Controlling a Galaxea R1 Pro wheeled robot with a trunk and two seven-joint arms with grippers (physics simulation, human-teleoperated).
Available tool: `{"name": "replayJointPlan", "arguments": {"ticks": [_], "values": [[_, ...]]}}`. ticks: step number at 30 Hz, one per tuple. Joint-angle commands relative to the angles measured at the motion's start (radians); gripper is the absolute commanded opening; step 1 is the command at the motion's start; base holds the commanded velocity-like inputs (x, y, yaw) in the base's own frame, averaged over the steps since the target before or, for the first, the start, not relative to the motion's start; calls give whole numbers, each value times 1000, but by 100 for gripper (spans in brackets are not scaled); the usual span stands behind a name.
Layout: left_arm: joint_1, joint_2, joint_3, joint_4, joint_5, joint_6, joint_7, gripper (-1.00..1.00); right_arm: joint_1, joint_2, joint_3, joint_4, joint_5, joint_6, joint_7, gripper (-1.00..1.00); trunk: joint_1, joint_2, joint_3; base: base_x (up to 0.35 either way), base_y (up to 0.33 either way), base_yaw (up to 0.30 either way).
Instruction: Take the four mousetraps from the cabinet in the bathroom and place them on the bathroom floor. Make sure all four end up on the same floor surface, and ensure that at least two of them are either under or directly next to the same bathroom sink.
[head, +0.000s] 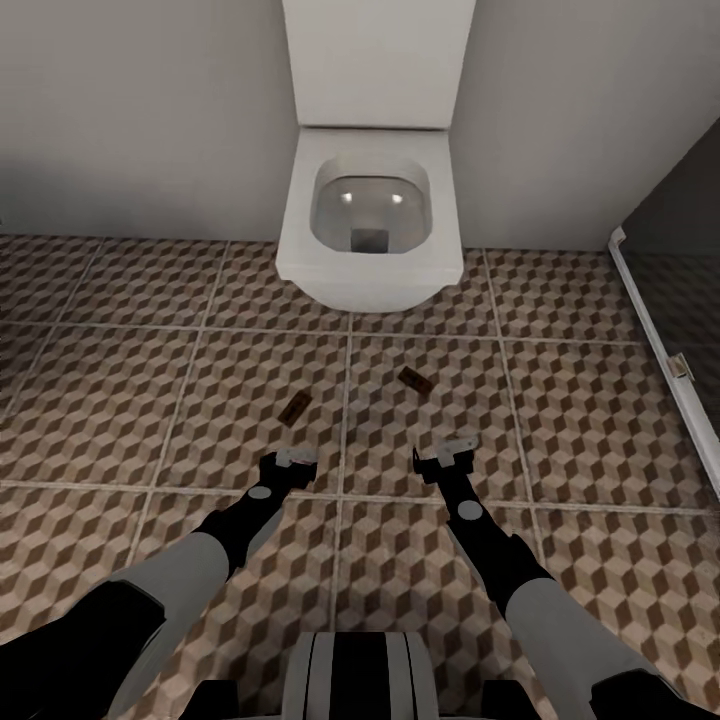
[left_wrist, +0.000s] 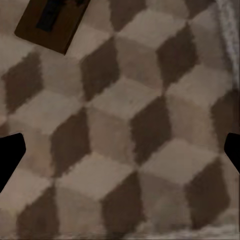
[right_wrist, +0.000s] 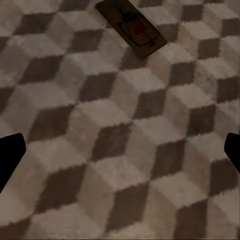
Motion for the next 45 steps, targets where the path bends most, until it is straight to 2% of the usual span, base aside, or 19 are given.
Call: {"name": "replayJointPlan", "arguments": {"ticks": [1, 33, 45], "values": [[-1, 0, -9, 6, 10, -4, 5, 100, -1, 0, 3, 1, 9, -1, -9, 100, 0, 0, 0, -112, 0, 0], [-1, -8, -9, 16, 10, -3, 7, 100, -1, 0, 5, -2, 9, -2, -9, 100, 0, 0, 0, -7, 0, 0], [-1, -11, -9, 16, 10, -1, 8, 100, -1, -1, 4, -6, 9, -2, -9, 100, -6, 3, 46, 0, 0, 0]]}}
